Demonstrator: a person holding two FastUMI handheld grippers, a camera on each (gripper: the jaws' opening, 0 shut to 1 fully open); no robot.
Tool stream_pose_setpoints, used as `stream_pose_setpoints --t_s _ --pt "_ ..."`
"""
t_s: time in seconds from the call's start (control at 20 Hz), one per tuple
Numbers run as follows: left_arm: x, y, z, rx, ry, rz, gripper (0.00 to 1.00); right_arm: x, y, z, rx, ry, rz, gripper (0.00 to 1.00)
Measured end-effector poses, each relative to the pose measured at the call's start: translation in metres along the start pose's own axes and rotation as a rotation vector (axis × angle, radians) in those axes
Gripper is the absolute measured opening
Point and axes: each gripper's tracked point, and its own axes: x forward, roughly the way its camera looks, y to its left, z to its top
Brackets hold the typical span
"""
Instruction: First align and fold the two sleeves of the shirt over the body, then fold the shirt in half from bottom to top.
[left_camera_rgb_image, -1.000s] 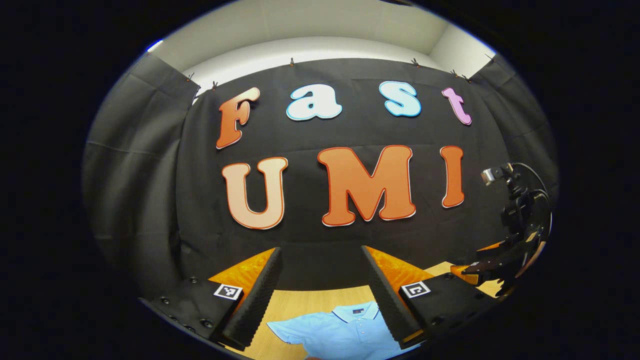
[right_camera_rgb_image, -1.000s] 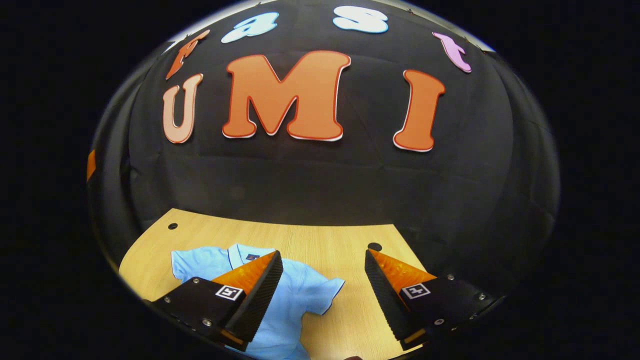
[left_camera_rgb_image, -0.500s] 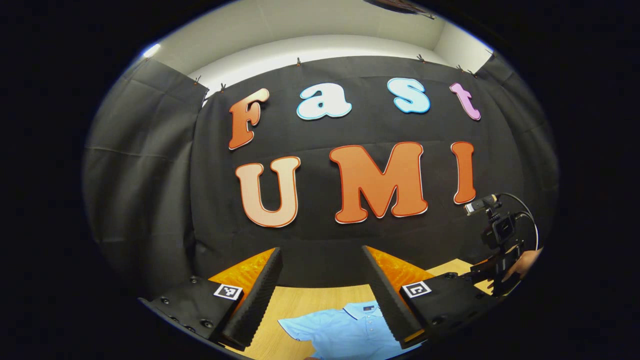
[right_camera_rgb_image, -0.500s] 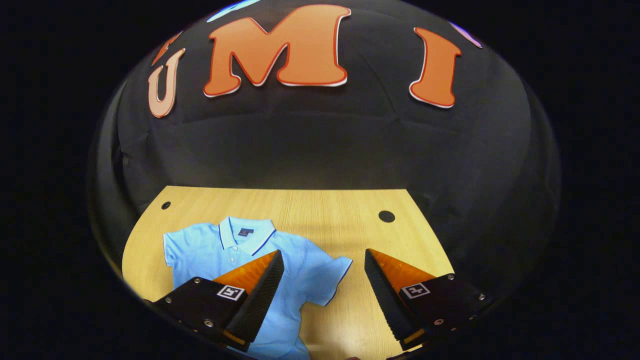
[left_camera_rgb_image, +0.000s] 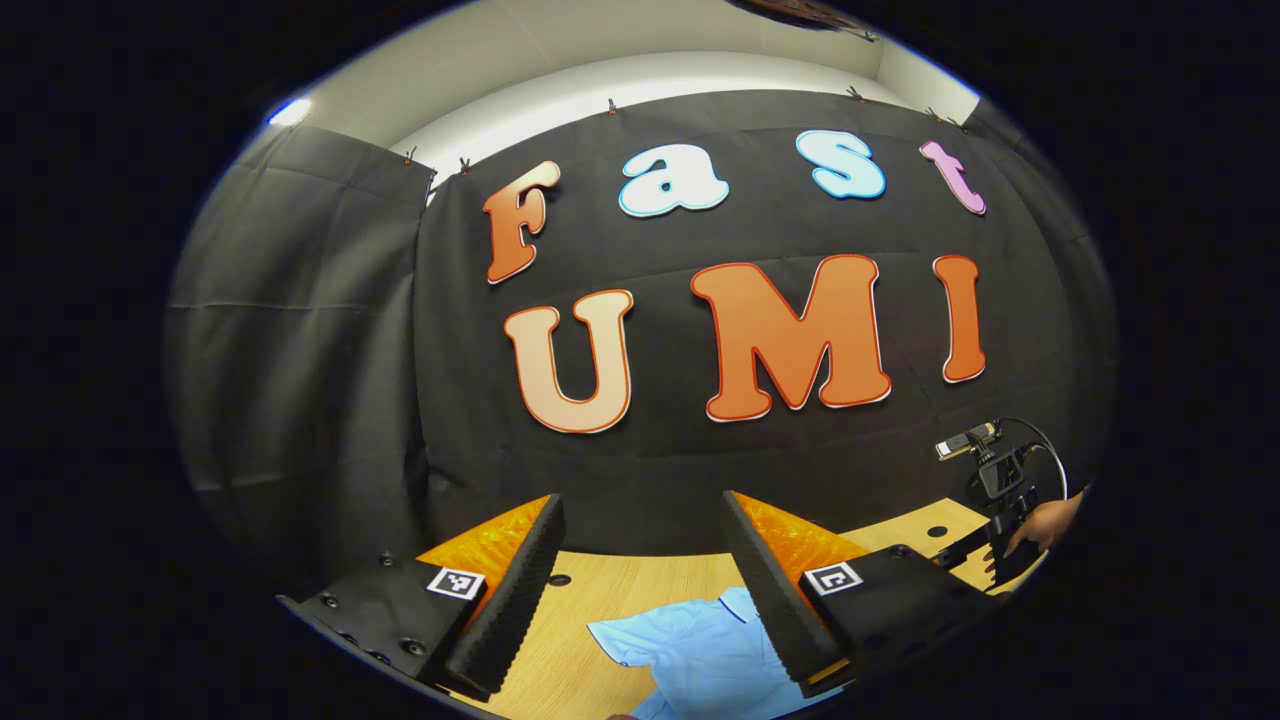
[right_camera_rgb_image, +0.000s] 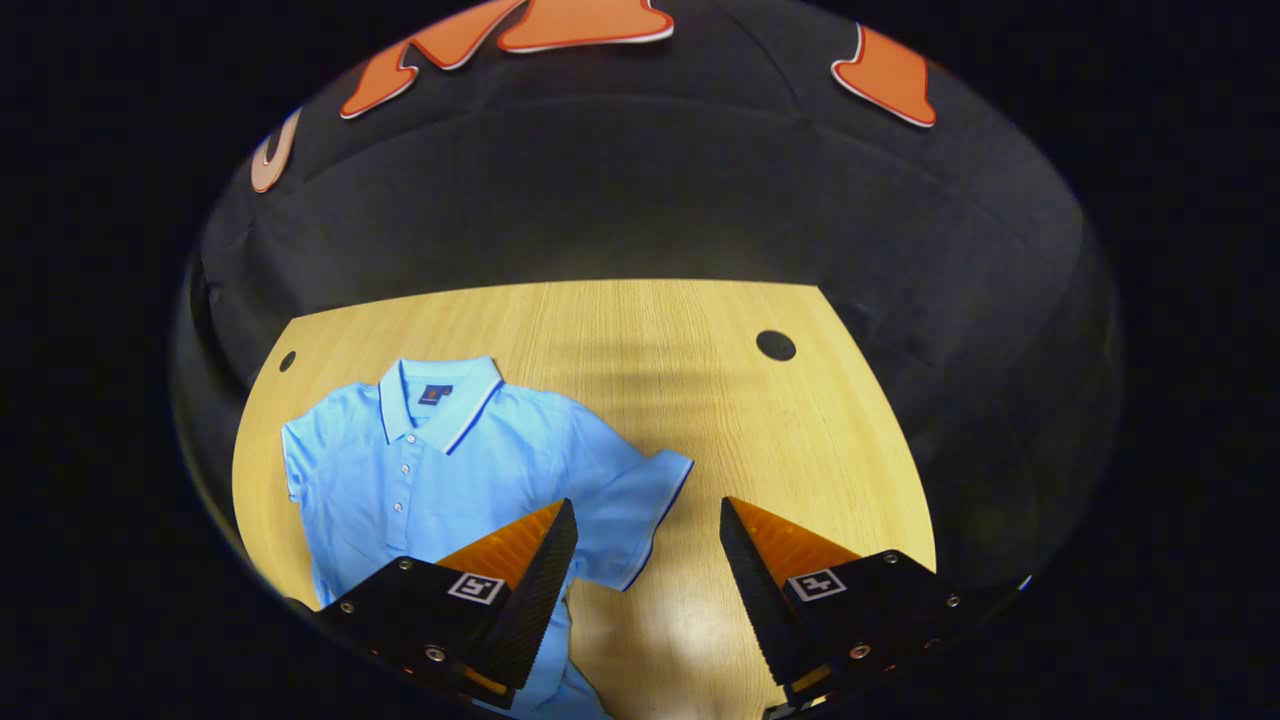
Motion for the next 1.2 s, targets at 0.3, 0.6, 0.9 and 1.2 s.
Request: stream_pose_setpoints --t_s 0.3,0.6,0.9,1.2 --pt "0.007 -0.011 -0.014 0.015 0.053 0.013 1.0 0.045 0.0 -0.036 -0.004 0.188 0.01 0.86" --pt "0.011 -0.02 -0.021 0.041 0.084 0.017 1.0 0.071 0.002 -0.051 -0.001 0.269 0.013 0.84" --pt "0.013 -0.022 -0.032 0.051 0.124 0.021 1.0 0.093 0.002 -0.064 0.014 0.335 -0.002 0.76" --pt "0.014 -0.021 -0.039 0.048 0.151 0.034 1.0 0.1 0.011 -0.066 0.083 0.382 0.005 0.45"
